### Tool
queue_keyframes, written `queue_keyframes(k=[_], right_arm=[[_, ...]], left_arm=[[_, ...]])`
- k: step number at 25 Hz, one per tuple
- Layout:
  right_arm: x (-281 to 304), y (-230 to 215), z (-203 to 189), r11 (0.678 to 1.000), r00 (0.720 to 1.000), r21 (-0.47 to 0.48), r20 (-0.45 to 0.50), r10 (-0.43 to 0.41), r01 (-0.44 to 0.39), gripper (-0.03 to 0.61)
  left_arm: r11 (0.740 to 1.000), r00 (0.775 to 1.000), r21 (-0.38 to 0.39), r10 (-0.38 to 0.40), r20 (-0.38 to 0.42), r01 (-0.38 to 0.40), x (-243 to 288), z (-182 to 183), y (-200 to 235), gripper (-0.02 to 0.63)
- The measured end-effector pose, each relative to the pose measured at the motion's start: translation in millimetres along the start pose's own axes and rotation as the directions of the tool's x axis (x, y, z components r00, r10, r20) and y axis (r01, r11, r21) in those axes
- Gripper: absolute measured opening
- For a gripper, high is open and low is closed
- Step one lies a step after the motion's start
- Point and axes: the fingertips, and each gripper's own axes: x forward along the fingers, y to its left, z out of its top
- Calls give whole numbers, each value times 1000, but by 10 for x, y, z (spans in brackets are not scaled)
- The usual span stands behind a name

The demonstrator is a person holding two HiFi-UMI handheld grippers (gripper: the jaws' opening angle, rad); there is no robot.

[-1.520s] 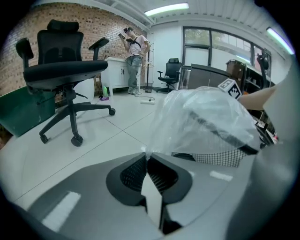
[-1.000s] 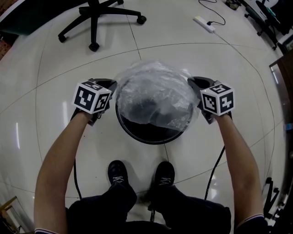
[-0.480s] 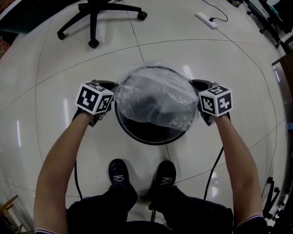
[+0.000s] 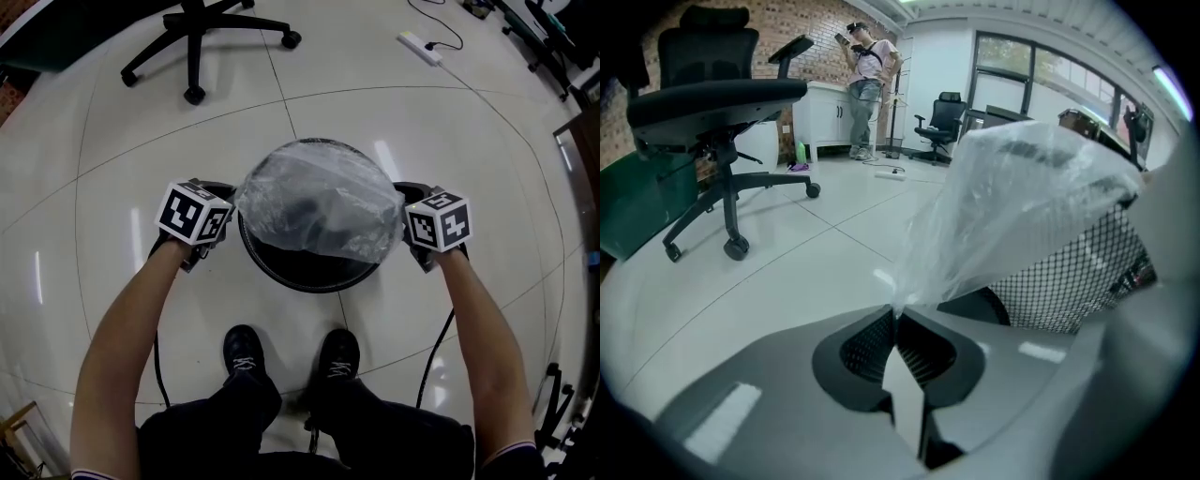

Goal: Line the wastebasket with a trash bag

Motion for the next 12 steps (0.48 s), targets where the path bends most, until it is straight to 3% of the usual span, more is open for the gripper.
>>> queue_keyframes(k=[5, 12], right_arm=[[-140, 3, 44, 999, 999, 34, 43, -15, 14, 9], [-589, 41, 297, 998, 991, 63, 130, -28, 20, 85]], left_arm=[[999, 998, 5, -32, 54, 32, -109, 60, -81, 12], [999, 995, 28, -33, 94, 30, -492, 157, -146, 52]])
